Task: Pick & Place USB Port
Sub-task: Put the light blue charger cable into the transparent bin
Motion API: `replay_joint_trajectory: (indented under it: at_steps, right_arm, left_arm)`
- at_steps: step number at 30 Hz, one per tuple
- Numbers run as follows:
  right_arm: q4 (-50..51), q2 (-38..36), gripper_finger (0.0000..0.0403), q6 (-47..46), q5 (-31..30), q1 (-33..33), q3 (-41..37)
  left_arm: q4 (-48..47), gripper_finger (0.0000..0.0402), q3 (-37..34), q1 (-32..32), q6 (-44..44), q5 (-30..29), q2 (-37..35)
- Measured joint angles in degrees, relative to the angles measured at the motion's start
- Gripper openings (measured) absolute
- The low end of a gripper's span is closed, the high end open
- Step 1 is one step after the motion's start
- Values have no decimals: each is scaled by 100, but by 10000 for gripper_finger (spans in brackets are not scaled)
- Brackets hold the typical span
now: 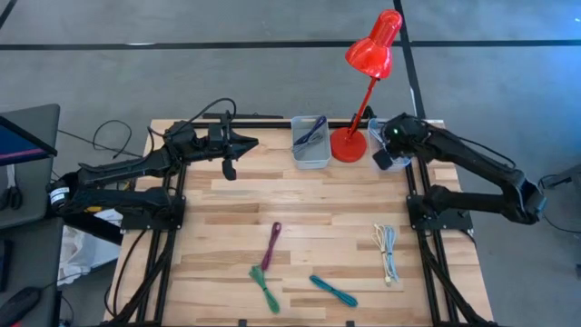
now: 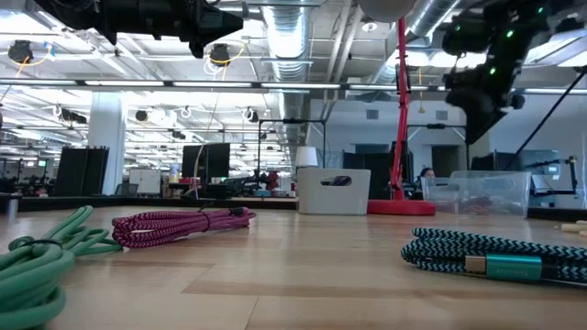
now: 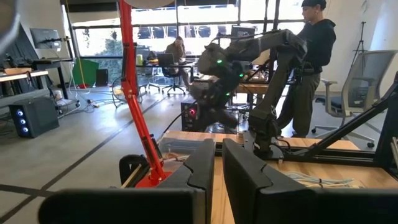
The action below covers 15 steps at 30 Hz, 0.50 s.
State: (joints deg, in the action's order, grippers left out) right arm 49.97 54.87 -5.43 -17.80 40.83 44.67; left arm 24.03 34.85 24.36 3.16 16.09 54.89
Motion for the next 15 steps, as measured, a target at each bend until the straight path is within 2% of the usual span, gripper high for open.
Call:
replay_joint_trajectory:
  at_steps: [7, 15]
  right_arm:
    - [756, -398, 16, -1027, 587, -964, 39]
    - [1377, -312, 7, -2514, 1205, -2122, 39]
  left_arm:
    - [0, 33, 0, 0, 85, -1, 0]
    - [-2, 33, 0, 0, 85, -2, 0]
